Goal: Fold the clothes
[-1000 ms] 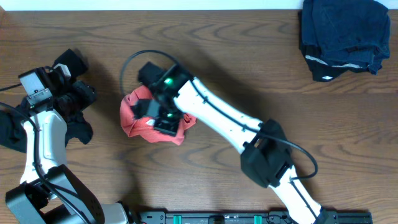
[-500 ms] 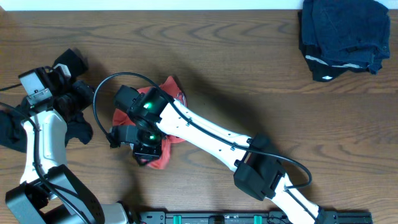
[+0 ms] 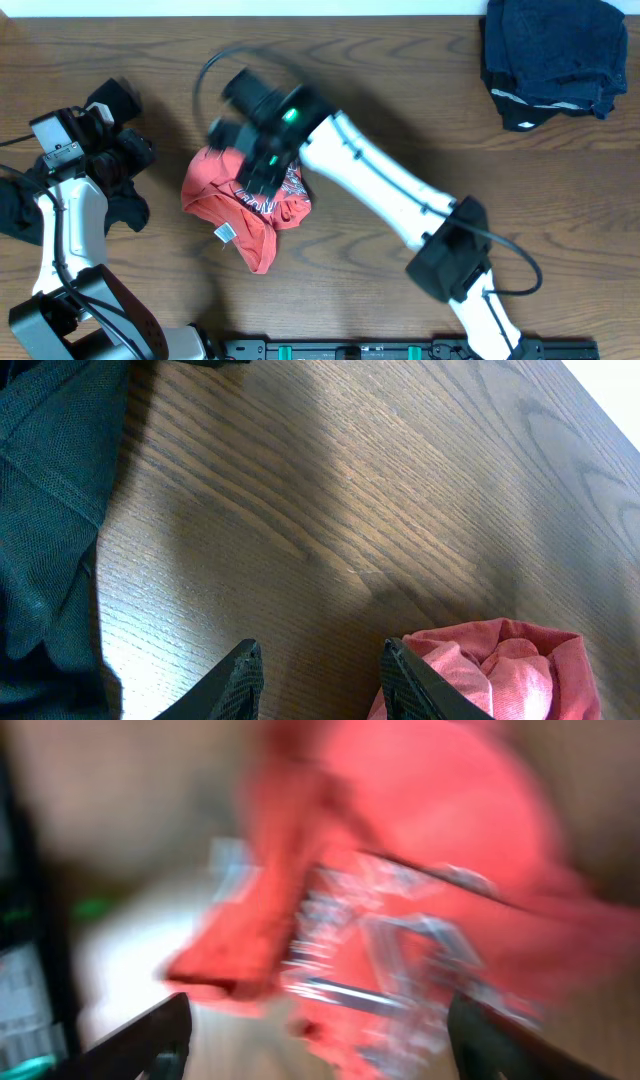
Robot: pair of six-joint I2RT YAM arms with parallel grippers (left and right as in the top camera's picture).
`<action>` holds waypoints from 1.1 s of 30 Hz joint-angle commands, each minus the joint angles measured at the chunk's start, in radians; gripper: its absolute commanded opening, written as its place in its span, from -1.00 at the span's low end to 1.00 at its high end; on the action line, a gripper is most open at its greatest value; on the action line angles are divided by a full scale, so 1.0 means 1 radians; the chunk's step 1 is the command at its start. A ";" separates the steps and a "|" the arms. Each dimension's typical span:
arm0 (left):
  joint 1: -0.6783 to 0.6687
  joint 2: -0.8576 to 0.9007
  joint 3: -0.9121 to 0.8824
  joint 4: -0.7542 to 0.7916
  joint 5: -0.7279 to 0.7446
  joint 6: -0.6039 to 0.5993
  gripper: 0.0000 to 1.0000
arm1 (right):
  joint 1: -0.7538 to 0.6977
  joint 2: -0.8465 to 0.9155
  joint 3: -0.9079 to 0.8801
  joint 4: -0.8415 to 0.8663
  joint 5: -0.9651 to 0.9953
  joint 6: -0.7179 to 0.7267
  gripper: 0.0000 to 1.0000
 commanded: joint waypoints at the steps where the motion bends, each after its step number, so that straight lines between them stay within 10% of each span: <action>1: -0.002 0.013 0.005 -0.001 -0.005 0.013 -0.18 | -0.087 0.061 -0.009 0.013 0.033 0.113 0.00; 4: -0.002 0.013 0.005 -0.001 -0.005 0.013 -0.18 | -0.129 0.125 -0.009 0.009 -0.034 0.105 -0.98; 33: -0.002 0.013 0.005 -0.002 -0.005 0.013 -0.18 | -0.053 0.214 -0.014 -0.152 -0.215 -0.168 -0.98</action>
